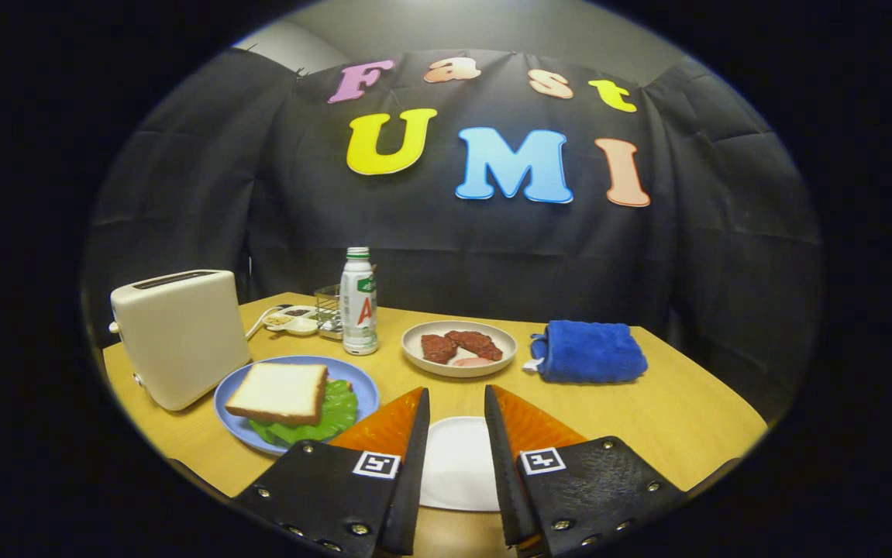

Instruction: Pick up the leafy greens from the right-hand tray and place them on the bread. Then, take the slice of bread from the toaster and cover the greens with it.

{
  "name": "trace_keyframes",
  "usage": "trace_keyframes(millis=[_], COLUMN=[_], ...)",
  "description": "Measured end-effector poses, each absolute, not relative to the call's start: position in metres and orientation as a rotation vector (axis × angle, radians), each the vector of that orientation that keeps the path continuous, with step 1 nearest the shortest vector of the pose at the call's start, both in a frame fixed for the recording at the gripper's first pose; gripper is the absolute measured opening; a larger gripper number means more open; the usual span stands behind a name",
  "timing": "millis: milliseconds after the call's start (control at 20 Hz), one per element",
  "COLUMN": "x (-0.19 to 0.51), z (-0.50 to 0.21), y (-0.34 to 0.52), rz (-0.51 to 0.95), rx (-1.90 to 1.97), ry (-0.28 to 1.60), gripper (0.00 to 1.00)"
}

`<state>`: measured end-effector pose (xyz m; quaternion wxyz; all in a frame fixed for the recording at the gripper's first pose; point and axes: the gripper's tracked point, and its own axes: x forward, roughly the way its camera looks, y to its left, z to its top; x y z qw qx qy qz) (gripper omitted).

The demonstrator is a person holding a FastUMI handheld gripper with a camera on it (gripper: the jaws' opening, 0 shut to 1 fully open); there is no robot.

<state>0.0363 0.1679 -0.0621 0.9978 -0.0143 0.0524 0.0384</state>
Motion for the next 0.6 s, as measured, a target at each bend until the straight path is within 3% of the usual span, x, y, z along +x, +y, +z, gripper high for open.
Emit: trace_keyframes(millis=[450, 600], x=[0.024, 0.028], z=[-0.053, -0.041], y=[0.036, 0.011], rz=[-0.093, -0.018], rx=[-0.012, 0.031], ry=[0.063, -0.02], gripper=[0.42, 0.42])
